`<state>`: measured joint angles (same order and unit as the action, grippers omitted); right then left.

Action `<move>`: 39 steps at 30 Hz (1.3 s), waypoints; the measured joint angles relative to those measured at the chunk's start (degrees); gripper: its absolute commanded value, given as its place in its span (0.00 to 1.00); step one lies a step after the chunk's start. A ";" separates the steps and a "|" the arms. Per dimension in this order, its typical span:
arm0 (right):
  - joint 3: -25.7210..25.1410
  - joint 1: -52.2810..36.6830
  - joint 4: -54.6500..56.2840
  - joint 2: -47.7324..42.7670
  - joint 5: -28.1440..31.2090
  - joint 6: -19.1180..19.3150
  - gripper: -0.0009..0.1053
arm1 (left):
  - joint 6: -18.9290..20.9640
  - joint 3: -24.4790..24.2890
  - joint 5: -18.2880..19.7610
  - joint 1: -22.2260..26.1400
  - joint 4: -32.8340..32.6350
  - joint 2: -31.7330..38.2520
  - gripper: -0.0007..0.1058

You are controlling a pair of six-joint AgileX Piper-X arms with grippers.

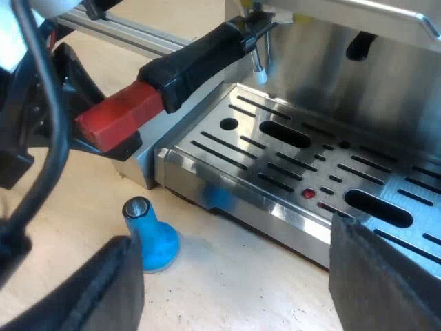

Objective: Put the handle in the coffee machine

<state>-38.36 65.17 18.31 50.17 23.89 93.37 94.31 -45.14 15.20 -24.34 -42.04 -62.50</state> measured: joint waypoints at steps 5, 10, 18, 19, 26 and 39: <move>0.00 0.00 -0.04 0.00 0.68 0.00 0.58 | -2.10 0.48 1.89 -2.46 3.42 0.00 0.01; 0.00 0.00 -0.04 0.00 2.61 0.00 0.58 | -4.34 0.79 4.35 -2.60 4.87 0.00 0.01; 0.00 0.00 -0.04 0.00 2.73 0.00 0.58 | -8.66 0.54 6.06 0.66 2.03 1.93 0.01; 0.00 -0.12 -0.04 0.00 2.73 0.00 0.58 | -10.95 0.30 7.13 2.00 0.21 3.76 0.01; -0.78 -3.80 0.28 0.00 -1.13 0.00 0.58 | -13.37 0.18 8.02 9.44 -6.83 11.53 0.38; -12.08 -18.90 10.02 0.00 -15.37 3.02 0.58 | -13.62 -6.07 7.93 25.78 -8.84 24.15 0.58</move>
<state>-50.44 46.27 28.33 50.17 8.51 96.39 80.69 -51.21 23.13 1.44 -50.87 -38.34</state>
